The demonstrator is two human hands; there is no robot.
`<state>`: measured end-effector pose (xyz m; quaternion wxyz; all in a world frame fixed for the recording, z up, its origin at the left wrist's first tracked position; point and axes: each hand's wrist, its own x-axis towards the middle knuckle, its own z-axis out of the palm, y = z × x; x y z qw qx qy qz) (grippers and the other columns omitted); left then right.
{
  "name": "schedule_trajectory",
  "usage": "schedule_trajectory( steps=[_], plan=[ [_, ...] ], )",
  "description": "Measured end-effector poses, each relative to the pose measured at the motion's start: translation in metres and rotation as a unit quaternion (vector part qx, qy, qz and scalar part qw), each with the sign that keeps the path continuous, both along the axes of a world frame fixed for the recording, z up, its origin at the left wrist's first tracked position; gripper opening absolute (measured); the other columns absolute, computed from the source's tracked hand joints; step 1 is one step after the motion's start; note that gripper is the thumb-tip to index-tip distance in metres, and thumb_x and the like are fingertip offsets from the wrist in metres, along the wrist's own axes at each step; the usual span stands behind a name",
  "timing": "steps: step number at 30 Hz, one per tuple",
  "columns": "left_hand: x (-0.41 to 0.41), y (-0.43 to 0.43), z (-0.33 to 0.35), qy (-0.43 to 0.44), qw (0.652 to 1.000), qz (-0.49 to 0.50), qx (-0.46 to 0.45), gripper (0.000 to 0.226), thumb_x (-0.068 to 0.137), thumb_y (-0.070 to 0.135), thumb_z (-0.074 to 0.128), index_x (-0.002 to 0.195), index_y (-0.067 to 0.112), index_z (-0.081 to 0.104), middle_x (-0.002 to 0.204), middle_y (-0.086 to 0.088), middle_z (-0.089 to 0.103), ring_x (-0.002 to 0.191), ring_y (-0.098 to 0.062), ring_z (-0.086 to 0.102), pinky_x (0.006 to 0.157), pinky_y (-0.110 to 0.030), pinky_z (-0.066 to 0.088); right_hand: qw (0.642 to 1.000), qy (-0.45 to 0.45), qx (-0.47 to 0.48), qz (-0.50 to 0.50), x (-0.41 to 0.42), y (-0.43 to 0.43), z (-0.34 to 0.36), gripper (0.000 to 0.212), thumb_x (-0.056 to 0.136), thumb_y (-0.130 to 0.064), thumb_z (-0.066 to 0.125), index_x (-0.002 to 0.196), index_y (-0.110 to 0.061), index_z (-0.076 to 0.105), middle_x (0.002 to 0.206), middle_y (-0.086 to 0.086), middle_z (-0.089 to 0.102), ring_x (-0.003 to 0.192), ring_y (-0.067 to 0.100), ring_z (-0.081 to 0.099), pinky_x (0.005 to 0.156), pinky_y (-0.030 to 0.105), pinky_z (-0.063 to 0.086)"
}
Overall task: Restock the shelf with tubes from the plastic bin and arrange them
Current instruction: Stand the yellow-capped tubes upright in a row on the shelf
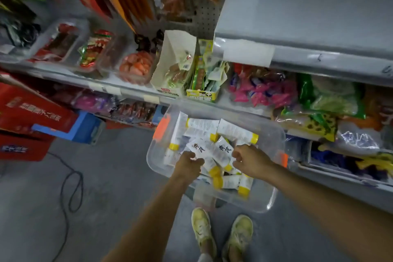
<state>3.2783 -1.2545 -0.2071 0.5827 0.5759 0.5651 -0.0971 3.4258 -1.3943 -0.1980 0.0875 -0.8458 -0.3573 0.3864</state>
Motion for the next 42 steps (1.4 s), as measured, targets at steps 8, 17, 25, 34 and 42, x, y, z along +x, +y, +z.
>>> schedule_trajectory(
  steps=[8, 17, 25, 34, 42],
  plan=[
    [0.049, 0.008, -0.089, 0.083, 0.993, 0.082, -0.010, 0.056, 0.090, 0.018, 0.057, 0.138, -0.004, 0.038, 0.136, -0.019, 0.050, 0.124, -0.037, 0.051, 0.102, -0.043, 0.046, 0.985, -0.153, -0.037, 0.068, -0.033, 0.030, -0.096, 0.041, 0.081, -0.011, 0.059, 0.121, -0.005, 0.052, 0.113, 0.014, 0.062, 0.116, 0.036, 0.048, 0.084, 0.039, 0.042],
    [0.055, -0.003, -0.107, 0.066, 0.985, 0.150, -0.047, 0.040, 0.087, 0.014, 0.066, 0.123, -0.002, 0.056, 0.120, -0.017, 0.061, 0.113, -0.034, 0.057, 0.091, -0.034, 0.047, 0.992, -0.115, -0.037, 0.038, -0.025, 0.037, -0.118, 0.035, 0.085, -0.028, 0.061, 0.114, -0.010, 0.050, 0.116, 0.009, 0.059, 0.117, 0.032, 0.047, 0.090, 0.038, 0.033],
    [0.047, -0.006, -0.043, -0.040, 0.979, 0.188, -0.063, 0.020, 0.094, 0.029, 0.049, 0.105, 0.015, 0.058, 0.103, -0.013, 0.067, 0.097, -0.032, 0.065, 0.089, -0.051, 0.053, 0.917, 0.291, 0.075, -0.262, -0.025, 0.030, -0.043, 0.023, 0.086, -0.022, 0.047, 0.108, -0.021, 0.054, 0.096, 0.005, 0.060, 0.083, 0.024, 0.060, 0.051, 0.031, 0.049],
    [0.036, -0.002, 0.070, -0.159, 0.978, 0.139, 0.005, 0.026, 0.091, 0.037, 0.050, 0.112, 0.021, 0.052, 0.104, -0.016, 0.067, 0.095, -0.039, 0.066, 0.084, -0.060, 0.053, 0.909, 0.257, 0.173, -0.278, -0.024, 0.030, 0.080, 0.021, 0.084, -0.026, 0.059, 0.103, -0.021, 0.052, 0.080, 0.002, 0.060, 0.055, 0.019, 0.055, 0.042, 0.020, 0.032],
    [0.045, 0.014, 0.176, -0.264, 0.959, 0.104, 0.017, 0.027, 0.097, 0.029, 0.050, 0.121, 0.016, 0.049, 0.100, -0.017, 0.066, 0.069, -0.029, 0.066, 0.074, -0.049, 0.056, 0.889, 0.205, 0.276, -0.302, -0.016, 0.032, 0.180, 0.024, 0.086, -0.018, 0.059, 0.107, -0.016, 0.048, 0.080, 0.005, 0.059, 0.050, 0.016, 0.053, 0.040, 0.018, 0.030]
  ],
)
